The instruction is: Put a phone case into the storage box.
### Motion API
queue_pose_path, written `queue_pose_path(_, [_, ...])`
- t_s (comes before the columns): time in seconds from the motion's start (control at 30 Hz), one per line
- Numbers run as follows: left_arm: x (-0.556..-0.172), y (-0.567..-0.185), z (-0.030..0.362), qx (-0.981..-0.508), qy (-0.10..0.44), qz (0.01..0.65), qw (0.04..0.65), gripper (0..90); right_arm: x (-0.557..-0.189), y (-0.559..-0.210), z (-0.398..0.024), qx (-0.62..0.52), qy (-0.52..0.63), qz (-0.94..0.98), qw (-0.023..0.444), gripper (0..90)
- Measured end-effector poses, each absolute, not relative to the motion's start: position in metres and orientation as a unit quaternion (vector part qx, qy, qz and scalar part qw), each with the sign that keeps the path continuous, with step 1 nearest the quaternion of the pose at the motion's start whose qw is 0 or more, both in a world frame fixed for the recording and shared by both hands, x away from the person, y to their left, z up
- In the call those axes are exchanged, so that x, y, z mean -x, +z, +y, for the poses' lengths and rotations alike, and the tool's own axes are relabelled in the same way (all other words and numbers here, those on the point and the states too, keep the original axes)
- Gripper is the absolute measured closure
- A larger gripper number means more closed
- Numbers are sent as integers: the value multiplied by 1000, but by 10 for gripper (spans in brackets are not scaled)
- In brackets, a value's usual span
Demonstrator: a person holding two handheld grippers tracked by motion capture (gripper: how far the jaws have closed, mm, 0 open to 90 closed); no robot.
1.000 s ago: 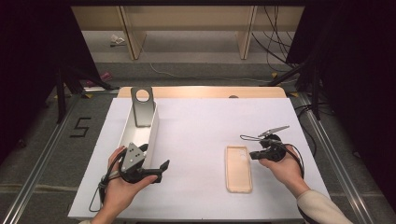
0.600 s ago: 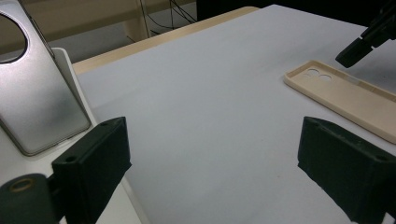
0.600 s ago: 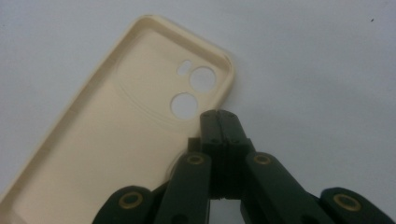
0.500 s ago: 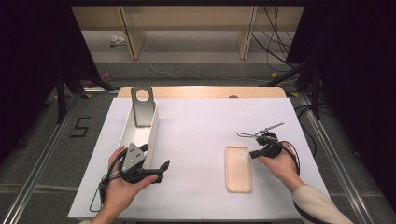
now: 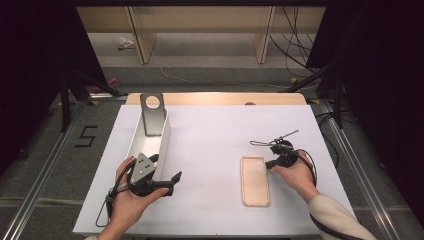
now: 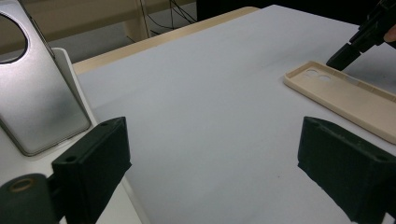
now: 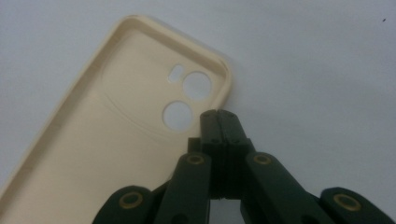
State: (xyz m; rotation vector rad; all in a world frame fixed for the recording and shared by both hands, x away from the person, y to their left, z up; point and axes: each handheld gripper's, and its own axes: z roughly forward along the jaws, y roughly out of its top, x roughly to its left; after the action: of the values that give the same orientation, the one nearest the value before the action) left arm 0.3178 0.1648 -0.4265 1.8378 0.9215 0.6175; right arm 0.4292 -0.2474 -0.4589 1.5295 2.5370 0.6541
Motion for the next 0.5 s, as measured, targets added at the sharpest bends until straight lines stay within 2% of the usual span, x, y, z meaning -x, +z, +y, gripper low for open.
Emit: queue_pose_path(0.5, [-317,-427,165,-754,250,376,478,93,-435,-460,-237,-493,218,840,56,900])
